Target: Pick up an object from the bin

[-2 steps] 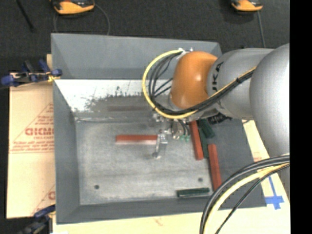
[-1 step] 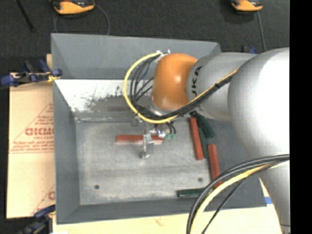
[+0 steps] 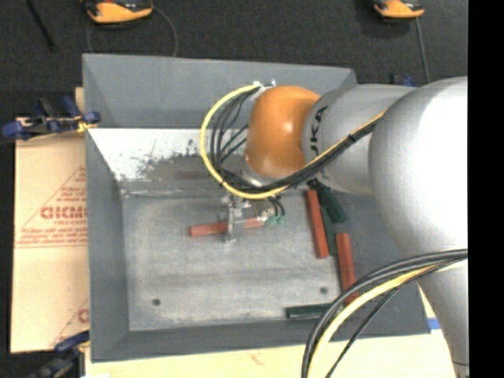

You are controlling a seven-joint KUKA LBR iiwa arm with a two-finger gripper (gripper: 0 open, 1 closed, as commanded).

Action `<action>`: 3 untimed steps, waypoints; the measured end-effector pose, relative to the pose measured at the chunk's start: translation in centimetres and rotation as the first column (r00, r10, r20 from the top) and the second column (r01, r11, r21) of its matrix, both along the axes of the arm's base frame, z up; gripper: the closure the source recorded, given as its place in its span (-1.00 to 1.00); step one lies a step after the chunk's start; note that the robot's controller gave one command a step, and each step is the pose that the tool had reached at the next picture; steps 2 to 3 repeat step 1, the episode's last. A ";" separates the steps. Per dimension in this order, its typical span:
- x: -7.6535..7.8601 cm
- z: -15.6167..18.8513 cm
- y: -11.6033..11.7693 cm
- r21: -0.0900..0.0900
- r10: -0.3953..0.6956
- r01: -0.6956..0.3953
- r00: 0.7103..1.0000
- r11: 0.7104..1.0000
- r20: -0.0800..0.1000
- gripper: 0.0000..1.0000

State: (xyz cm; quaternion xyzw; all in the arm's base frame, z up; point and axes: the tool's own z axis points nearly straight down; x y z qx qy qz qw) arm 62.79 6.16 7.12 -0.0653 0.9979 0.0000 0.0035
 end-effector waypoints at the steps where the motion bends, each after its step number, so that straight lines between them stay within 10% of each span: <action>1: -0.7 14.3 0.0 -0.001 -0.001 0.001 1.000 1.000 0.007 1.00; 3: -0.7 14.3 0.0 -0.001 -0.001 0.001 1.000 1.000 0.007 1.00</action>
Offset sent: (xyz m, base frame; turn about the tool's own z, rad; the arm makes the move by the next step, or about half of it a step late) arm -0.0097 0.0012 0.1364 0.0011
